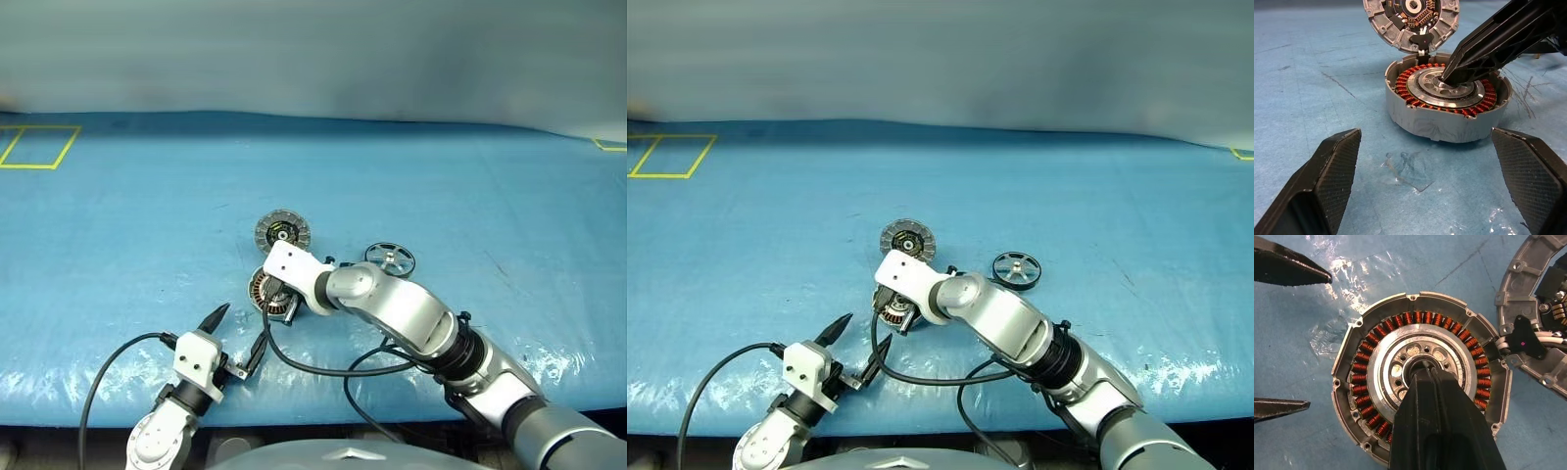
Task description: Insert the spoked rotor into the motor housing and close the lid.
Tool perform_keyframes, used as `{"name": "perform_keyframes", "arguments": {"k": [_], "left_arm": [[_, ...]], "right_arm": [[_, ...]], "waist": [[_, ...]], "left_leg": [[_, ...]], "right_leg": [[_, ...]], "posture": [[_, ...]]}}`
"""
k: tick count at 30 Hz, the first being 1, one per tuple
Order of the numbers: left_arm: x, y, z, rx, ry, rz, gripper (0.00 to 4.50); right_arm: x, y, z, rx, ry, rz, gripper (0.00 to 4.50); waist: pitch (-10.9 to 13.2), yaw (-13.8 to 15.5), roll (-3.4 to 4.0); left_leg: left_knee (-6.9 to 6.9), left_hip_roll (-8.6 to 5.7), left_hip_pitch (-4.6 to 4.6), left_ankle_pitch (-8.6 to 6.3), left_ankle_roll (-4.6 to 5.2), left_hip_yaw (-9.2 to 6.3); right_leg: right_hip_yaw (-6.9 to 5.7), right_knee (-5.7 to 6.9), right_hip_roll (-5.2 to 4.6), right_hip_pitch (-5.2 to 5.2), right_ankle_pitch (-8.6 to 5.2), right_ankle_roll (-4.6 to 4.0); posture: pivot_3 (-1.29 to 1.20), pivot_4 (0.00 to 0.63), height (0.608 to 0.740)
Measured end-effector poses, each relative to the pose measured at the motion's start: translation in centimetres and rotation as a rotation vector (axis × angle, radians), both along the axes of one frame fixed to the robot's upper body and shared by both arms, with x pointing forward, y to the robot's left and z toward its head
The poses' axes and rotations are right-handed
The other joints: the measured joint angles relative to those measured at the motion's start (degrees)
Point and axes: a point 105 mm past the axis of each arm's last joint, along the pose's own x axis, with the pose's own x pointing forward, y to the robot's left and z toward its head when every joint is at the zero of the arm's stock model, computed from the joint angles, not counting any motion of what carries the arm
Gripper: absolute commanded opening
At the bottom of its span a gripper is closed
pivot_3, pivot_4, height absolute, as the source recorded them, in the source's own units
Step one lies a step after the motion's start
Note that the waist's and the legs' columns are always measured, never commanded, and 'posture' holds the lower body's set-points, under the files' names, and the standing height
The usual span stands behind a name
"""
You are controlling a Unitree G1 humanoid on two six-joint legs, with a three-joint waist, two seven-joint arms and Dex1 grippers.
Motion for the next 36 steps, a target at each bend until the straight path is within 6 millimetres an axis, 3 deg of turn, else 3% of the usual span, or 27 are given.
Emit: {"name": "perform_keyframes", "arguments": {"k": [15, 25, 36], "left_arm": [[-0.2, 0.1, -0.6, 0.001, 0.021, 0.007, 4.50], [-0.4, 0.3, -0.7, 0.004, 0.031, 0.012, 4.50], [-0.2, 0.3, -0.6, 0.013, 0.023, -0.004, 4.50]], "right_arm": [[-1.0, 1.3, 0.1, 0.096, 0.065, 0.010, 0.03], [-0.6, 1.1, -0.6, 0.190, 0.126, -0.063, 0.03], [0.0, 0.2, 0.7, 0.350, 0.179, -0.112, 0.03]], "waist": [[0.01, -0.06, 0.02], [0.00, 0.02, 0.01], [0.01, -0.02, 0.02]], "left_leg": [[0.01, 0.00, 0.01, 0.00, 0.00, 0.01], [0.05, 0.00, 0.02, 0.00, 0.00, 0.01], [-0.01, 0.00, 0.01, 0.00, 0.00, 0.01]], "right_leg": [[0.00, 0.02, 0.00, -0.01, 0.00, 0.01], [0.01, 0.02, 0.00, 0.00, -0.06, 0.07], [0.01, 0.04, 0.00, -0.01, -0.03, 0.03]], "posture": [[0.00, 0.150, 0.740], [0.00, 0.150, 0.740], [0.00, 0.150, 0.740]]}}
